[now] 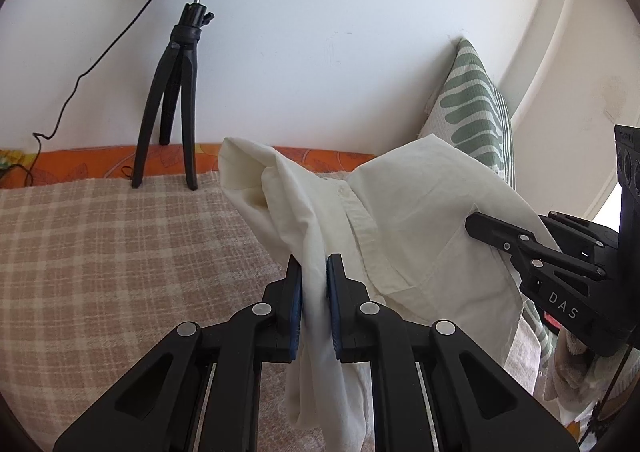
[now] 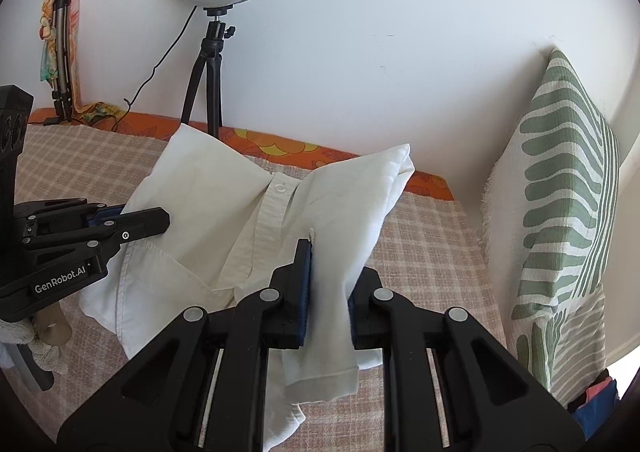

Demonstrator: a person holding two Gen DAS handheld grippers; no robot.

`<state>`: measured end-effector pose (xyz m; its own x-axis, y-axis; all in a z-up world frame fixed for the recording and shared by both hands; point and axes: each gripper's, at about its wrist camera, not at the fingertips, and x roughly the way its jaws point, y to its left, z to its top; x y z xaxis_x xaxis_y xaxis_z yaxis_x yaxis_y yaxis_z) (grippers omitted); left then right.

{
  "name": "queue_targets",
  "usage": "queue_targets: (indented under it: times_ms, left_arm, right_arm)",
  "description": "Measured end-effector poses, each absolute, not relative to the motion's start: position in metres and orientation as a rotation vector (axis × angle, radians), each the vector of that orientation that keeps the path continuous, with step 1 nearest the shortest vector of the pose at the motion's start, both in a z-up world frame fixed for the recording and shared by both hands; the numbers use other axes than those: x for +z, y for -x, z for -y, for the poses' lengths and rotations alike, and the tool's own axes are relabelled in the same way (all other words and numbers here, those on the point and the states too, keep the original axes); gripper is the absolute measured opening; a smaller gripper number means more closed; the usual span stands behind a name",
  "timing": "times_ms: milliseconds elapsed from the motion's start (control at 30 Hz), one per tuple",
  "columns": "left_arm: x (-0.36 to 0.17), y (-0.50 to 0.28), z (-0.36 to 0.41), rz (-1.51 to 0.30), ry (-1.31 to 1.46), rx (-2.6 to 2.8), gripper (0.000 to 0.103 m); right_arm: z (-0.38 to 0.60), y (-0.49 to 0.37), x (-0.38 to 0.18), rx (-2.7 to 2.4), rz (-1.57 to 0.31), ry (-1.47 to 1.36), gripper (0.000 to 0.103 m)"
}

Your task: Fold small clothes

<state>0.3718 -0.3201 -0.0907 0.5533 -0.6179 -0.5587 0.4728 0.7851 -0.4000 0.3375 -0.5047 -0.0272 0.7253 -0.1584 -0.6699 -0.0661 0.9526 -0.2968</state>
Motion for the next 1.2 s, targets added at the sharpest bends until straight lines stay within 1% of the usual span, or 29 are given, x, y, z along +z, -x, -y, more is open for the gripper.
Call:
queue_targets:
  times_ms: [200, 333, 367, 467, 500, 533, 567, 600, 633, 667, 700, 733, 800, 867, 900, 967, 1100, 1200]
  left_arm:
    - [-0.112, -0.376, 0.317, -0.808, 0.197, -0.602, 0.011]
    - [-0.115, -0.377, 0.317, -0.838, 0.148, -0.573, 0.016]
    - [-0.114, -0.376, 0.317, -0.83, 0.133, -0.57, 0.016]
    - [-0.11, -0.372, 0.314, -0.813, 0.103, -0.557, 0.017]
    - [-0.108, -0.372, 0.313, -0.811, 0.1, -0.557, 0.018]
    - [-0.107, -0.371, 0.312, -0.809, 0.099, -0.558, 0.02]
    - [-0.105, -0.37, 0.311, -0.804, 0.099, -0.557, 0.023]
    - [-0.104, -0.369, 0.31, -0.796, 0.099, -0.557, 0.026]
    - [-0.102, -0.368, 0.309, -0.789, 0.098, -0.558, 0.028]
    - [-0.1, -0.367, 0.309, -0.784, 0.094, -0.559, 0.029]
    - [-0.098, -0.366, 0.308, -0.783, 0.091, -0.56, 0.032]
    - [-0.097, -0.365, 0.308, -0.782, 0.09, -0.559, 0.04]
    - [-0.094, -0.362, 0.306, -0.774, 0.089, -0.555, 0.05]
    - [-0.09, -0.358, 0.303, -0.767, 0.088, -0.554, 0.05]
    - [-0.088, -0.357, 0.301, -0.767, 0.088, -0.553, 0.052]
    - [-0.083, -0.353, 0.297, -0.761, 0.087, -0.551, 0.053]
    - [-0.069, -0.342, 0.284, -0.733, 0.089, -0.539, 0.053]
    - [-0.057, -0.331, 0.271, -0.707, 0.091, -0.535, 0.059]
  right_arm:
    - [0.52, -0.359, -0.055, -0.109, -0.819, 0.316, 0.015]
    - [0.53, -0.367, -0.074, -0.152, -0.886, 0.319, 0.015]
    - [0.532, -0.368, -0.077, -0.167, -0.893, 0.324, 0.018]
    - [0.541, -0.368, -0.08, -0.197, -0.91, 0.297, 0.02]
    - [0.543, -0.368, -0.08, -0.203, -0.911, 0.289, 0.022]
    - [0.544, -0.367, -0.079, -0.209, -0.912, 0.286, 0.029]
    - [0.545, -0.366, -0.078, -0.218, -0.909, 0.288, 0.039]
    - [0.546, -0.366, -0.076, -0.223, -0.903, 0.289, 0.044]
    - [0.545, -0.366, -0.074, -0.222, -0.893, 0.289, 0.051]
    - [0.545, -0.364, -0.072, -0.221, -0.885, 0.289, 0.056]
    - [0.545, -0.363, -0.071, -0.221, -0.881, 0.288, 0.057]
    - [0.544, -0.362, -0.068, -0.22, -0.877, 0.285, 0.059]
    - [0.542, -0.359, -0.065, -0.222, -0.872, 0.281, 0.062]
    - [0.54, -0.356, -0.062, -0.221, -0.865, 0.277, 0.07]
    - [0.538, -0.353, -0.06, -0.218, -0.86, 0.273, 0.072]
    - [0.534, -0.346, -0.055, -0.217, -0.848, 0.267, 0.079]
    - [0.524, -0.328, -0.04, -0.212, -0.822, 0.257, 0.081]
    - [0.513, -0.309, -0.027, -0.196, -0.792, 0.245, 0.081]
